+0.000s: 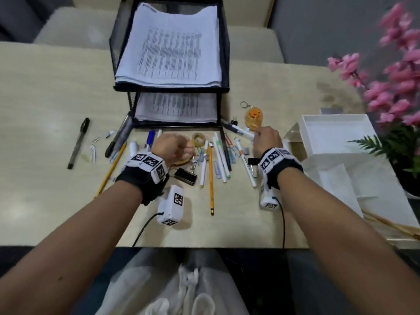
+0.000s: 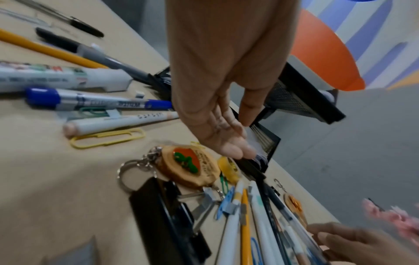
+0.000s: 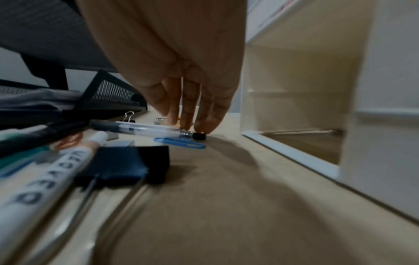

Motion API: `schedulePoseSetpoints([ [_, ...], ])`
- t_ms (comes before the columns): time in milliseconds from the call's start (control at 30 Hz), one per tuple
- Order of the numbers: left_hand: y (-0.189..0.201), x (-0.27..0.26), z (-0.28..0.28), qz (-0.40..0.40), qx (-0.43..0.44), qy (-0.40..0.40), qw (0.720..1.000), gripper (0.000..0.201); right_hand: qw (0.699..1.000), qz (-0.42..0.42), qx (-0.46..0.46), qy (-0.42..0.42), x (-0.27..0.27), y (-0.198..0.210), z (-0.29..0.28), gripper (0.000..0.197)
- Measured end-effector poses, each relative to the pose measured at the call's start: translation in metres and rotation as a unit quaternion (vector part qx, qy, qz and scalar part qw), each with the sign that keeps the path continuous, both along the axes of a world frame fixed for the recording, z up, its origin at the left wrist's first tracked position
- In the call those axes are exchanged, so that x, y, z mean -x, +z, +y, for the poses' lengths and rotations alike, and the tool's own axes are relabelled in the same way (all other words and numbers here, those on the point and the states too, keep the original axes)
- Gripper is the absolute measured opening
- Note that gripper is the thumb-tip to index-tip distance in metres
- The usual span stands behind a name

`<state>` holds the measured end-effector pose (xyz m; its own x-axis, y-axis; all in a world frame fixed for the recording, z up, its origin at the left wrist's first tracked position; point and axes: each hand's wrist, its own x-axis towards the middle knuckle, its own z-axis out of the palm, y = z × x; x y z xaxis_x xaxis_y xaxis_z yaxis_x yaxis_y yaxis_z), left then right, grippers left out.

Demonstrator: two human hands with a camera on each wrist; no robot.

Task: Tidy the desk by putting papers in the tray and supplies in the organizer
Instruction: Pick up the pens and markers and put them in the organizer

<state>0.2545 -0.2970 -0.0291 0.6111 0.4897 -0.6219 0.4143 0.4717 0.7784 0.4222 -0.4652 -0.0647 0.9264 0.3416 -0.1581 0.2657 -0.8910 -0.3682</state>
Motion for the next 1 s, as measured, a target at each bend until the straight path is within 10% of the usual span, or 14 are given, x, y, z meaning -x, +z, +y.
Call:
schedulePoseSetpoints([
  [267,-0.015,-0.002,-0.012,-0.008,0.111,0.009,0.994,0.018,0.997,0.012,0.058,0.050,-0.001,-0.002,0.005,0.023],
  [533,-0.014,-0.040,-0.055,-0.034,0.073,-0.082,0.993,0.020,0.975,0.161,-0.147,0.038,0.077,0.026,-0.017,0.008],
  [667,-0.012,-0.047,-0.058,-0.031,0.071,-0.006,0.997,0.033,0.976,0.132,-0.167,0.035,0.065,0.030,-0.014,0.014],
  [1000,-0.020,-0.010,-0.050,-0.028,0.072,0.000,0.997,0.020,0.996,0.034,0.069,0.052,0.020,0.001,-0.014,0.019],
])
